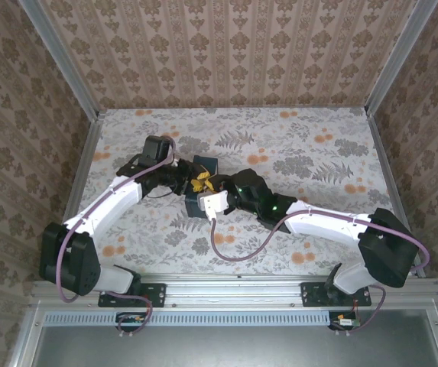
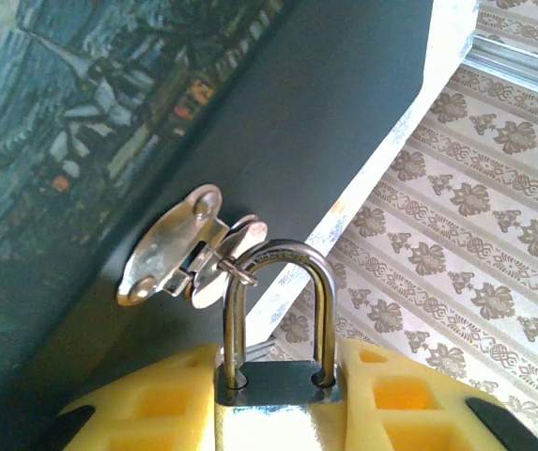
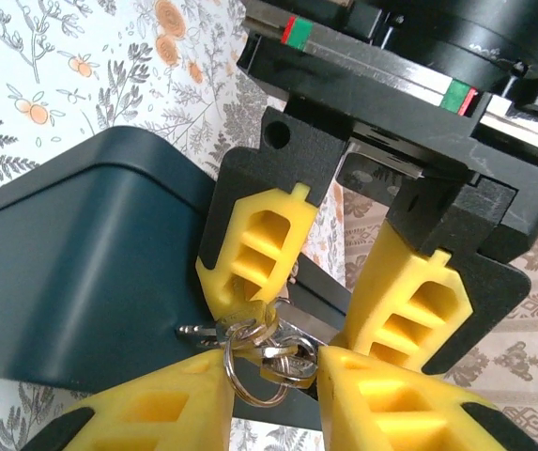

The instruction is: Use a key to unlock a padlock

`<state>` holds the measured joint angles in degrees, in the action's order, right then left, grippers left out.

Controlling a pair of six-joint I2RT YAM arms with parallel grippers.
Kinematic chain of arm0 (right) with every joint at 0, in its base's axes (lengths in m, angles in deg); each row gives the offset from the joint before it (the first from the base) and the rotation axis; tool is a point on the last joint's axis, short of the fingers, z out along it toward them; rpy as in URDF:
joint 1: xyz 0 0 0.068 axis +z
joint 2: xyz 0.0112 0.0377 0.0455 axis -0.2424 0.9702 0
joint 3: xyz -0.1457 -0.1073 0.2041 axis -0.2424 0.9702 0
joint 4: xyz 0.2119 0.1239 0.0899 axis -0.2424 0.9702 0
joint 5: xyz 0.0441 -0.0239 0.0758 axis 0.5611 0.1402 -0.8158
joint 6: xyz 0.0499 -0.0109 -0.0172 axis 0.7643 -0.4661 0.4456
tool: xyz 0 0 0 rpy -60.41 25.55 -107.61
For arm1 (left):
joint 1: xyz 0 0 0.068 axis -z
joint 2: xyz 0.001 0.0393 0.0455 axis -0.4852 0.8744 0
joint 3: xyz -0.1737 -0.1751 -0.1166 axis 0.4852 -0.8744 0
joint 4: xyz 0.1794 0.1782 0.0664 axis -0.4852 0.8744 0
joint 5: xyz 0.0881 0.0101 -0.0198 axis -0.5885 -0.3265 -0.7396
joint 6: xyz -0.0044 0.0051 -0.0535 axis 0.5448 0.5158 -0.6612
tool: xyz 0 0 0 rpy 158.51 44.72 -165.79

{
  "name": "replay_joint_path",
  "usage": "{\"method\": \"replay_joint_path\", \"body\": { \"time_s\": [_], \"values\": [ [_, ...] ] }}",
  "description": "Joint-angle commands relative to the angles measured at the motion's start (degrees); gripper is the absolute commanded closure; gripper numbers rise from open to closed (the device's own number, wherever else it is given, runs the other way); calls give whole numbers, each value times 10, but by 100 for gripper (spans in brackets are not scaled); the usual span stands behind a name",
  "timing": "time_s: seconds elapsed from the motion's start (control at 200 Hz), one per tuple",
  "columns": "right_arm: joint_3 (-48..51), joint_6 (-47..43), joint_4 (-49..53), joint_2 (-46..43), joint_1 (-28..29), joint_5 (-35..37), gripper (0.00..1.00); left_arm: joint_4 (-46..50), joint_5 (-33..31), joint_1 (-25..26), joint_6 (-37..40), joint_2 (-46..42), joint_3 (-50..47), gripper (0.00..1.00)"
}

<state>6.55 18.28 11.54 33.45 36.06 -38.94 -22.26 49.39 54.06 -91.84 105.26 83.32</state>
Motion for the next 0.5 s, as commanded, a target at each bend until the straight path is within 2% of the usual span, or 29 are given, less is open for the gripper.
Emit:
{"method": "replay_joint_path", "body": {
  "time_s": [0.0,0.495],
  "values": [
    [-22,-21,16,9,-2,6,72,-6,23,-4,15,-5,36,100],
    [-40,-27,28,19,-15,1,80,-9,31,-3,16,-4,36,100]
  ]
}}
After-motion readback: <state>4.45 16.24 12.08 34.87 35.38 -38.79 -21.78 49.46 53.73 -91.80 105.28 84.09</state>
